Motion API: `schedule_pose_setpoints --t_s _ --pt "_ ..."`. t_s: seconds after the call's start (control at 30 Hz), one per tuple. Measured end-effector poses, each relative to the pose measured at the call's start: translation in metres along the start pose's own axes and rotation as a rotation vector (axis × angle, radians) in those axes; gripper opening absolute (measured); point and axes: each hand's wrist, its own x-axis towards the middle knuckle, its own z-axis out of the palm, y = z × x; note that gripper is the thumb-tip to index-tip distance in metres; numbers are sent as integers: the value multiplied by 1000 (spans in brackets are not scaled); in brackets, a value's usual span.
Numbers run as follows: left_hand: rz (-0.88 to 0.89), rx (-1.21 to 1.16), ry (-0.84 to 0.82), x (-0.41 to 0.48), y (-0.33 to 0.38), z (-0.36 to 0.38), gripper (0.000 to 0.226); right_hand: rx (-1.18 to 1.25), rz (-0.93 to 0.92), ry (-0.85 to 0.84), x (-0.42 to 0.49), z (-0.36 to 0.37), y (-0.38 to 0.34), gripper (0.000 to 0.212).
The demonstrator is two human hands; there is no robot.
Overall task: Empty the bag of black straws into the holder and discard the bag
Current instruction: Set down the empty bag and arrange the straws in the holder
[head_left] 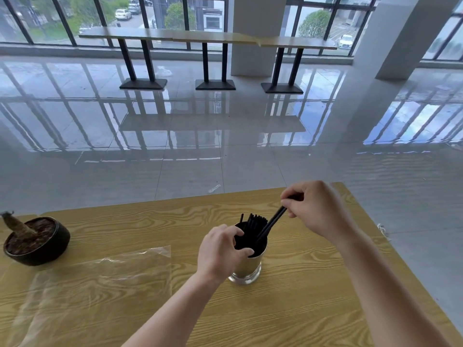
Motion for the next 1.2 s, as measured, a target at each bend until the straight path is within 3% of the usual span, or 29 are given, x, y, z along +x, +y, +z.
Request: schedule_pose_setpoints --t_s 0.1,0.27,0.63,0.73,1.0,1.2 --pt "43 95 14 7 8 5 37 -13 -2 -19 2 16 2 13" --pt "25 48 134 20 13 5 9 -91 7 -119 0 48 7 6" --pt "-133 -88 147 26 -2 12 13 -151 -119 -119 -12 113 22 19" --pt "-154 -109 188 30 -3 13 18 -105 -141 -34 -18 114 29 20" --pt "-88 -123 86 56 -1 10 38 -11 -34 141 -19 101 53 15" --pt "-90 -117 51 66 -1 13 19 5 71 115 -2 105 59 14"
